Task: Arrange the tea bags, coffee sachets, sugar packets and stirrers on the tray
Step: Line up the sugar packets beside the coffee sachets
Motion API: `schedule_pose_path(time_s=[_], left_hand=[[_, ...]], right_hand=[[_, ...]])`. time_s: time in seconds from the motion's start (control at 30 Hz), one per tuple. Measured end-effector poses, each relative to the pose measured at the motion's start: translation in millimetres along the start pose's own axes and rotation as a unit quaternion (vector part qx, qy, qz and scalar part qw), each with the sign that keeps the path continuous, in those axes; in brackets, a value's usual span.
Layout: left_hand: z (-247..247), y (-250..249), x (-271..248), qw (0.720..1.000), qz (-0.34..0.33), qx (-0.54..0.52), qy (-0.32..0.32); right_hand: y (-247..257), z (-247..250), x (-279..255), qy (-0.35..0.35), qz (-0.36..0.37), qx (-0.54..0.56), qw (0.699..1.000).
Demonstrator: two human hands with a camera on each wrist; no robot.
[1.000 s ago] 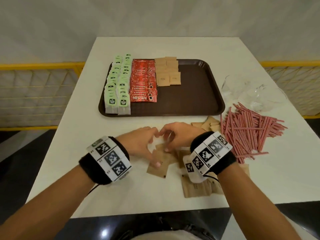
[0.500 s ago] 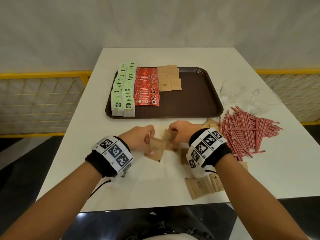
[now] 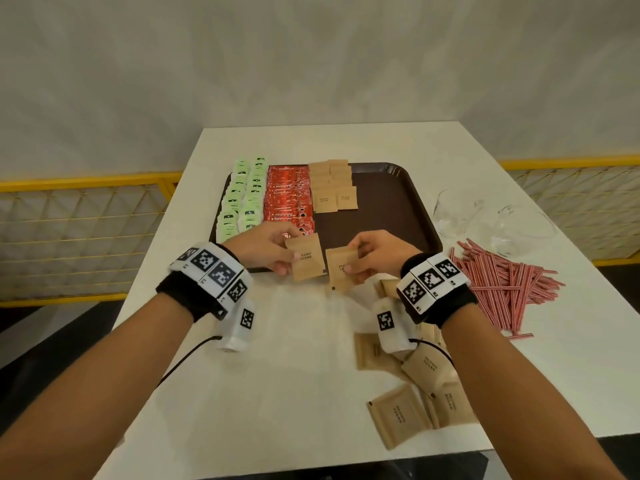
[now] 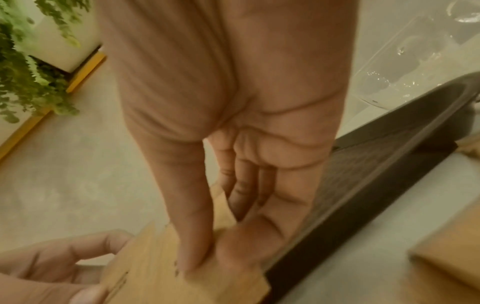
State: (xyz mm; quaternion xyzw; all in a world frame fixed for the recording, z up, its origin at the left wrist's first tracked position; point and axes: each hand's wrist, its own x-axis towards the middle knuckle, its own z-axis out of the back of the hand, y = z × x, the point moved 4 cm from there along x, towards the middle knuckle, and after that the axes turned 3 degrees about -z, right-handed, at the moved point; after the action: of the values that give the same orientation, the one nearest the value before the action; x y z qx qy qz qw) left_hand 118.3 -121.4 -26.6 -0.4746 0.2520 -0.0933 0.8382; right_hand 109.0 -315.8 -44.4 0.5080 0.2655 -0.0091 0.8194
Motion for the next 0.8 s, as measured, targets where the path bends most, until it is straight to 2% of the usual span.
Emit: schedule_pose_path(time_s=[0.17,0.27,0.4,0.53,0.63,0.8], left_hand=[[20.9,-20.3,52.7,0.993,0.008,0.115,-0.027],[24.4,-25.4,86.9,0.989,0.025,0.141,-0.039],[25.0,-31.0,125.9,0.977,0.039,0.196,-0.068],[27.8,-34.1,156.2,0.951,0.039,0.296,-0.073],[29.7,-31.8,171.7,0.933,0.037,0.35,-0.072],[28.0,-34.9,179.2,0.919,0.023,0.383,-0.091]], right_hand=[[4.9,33.0,34.8,-0.101,-0.029,0.09,0.99],[7.0,51.3,61.1,-0.125,-0.045,0.119,0.984],[11.2,69.5,95.5,-0.145,-0.08,0.077,0.983],[14.5,78.0,122.6,-0.153,-0.103,0.0,0.983],[15.9,77.9,139.4,-0.146,-0.114,-0.036,0.982],[16.8,79.6,155.1,-0.152,-0.126,-0.07,0.978]])
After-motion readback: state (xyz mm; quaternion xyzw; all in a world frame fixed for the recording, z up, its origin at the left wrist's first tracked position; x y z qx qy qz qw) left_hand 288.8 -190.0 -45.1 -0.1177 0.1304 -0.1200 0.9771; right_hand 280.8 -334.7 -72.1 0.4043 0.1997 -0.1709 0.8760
